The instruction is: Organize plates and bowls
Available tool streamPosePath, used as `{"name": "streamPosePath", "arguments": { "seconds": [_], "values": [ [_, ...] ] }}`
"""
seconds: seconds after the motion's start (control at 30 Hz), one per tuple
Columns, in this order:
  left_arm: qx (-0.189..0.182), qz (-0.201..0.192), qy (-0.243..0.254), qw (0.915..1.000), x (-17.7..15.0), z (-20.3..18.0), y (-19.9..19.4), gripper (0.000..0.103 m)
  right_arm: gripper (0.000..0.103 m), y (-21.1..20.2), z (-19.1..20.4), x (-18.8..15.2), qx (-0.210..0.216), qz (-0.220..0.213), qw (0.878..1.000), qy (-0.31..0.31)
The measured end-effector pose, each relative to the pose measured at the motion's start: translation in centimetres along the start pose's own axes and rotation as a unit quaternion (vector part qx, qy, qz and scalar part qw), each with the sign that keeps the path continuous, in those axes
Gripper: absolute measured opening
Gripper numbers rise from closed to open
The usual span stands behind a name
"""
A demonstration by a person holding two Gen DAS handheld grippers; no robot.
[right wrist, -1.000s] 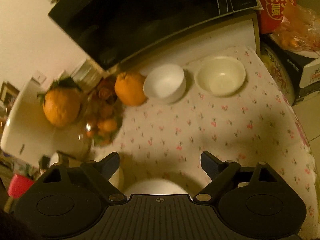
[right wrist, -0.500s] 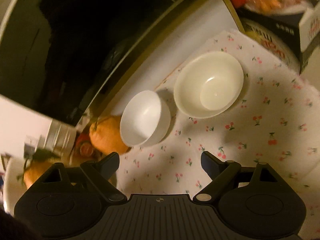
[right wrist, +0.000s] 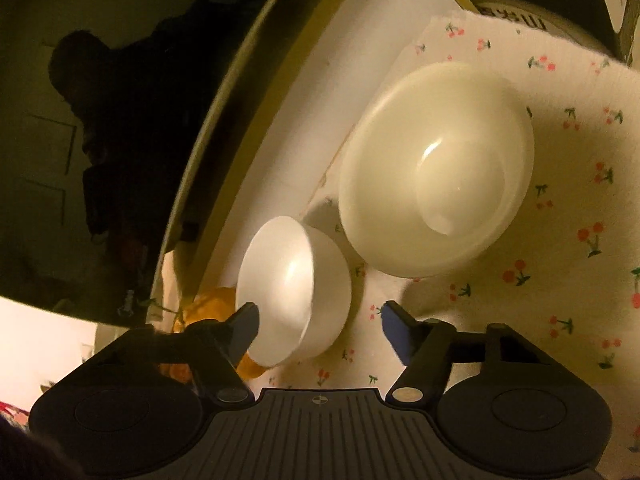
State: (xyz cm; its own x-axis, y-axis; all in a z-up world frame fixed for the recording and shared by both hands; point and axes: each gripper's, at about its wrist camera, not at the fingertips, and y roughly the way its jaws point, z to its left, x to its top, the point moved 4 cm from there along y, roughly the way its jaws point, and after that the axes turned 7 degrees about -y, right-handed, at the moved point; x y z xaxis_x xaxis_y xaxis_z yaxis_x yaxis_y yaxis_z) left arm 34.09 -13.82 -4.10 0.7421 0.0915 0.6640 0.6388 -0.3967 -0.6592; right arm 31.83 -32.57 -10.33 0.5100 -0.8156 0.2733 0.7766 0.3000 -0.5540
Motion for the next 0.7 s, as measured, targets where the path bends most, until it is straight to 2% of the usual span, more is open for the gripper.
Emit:
{"name": "streamPosePath", "arguments": {
  "seconds": [0.2, 0.47, 0.63, 0.7],
  "values": [
    [-0.003, 0.014, -0.003, 0.9999, -0.4, 0.2, 1.8, 0.022, 0.051, 1.2, -0.8, 0.1, 0.003, -0.009, 1.000, 0.012],
    [0.003, 0.009, -0.023, 0.9997, -0.3, 0.9, 3.1, 0.019, 0.035, 1.9, -1.1, 0.2, 0.003, -0.011, 1.000, 0.007],
    [0.001, 0.006, -0.030, 0.9995, -0.3, 1.1, 3.1, 0.013, 0.025, 2.0, -1.0, 0.0, 0.014, -0.011, 1.000, 0.005],
    [0.003, 0.005, -0.026, 0.9996, -0.3, 1.0, 2.9, 0.012, 0.025, 2.0, -0.8, 0.1, 0.011, -0.011, 1.000, 0.000]
  ]
}}
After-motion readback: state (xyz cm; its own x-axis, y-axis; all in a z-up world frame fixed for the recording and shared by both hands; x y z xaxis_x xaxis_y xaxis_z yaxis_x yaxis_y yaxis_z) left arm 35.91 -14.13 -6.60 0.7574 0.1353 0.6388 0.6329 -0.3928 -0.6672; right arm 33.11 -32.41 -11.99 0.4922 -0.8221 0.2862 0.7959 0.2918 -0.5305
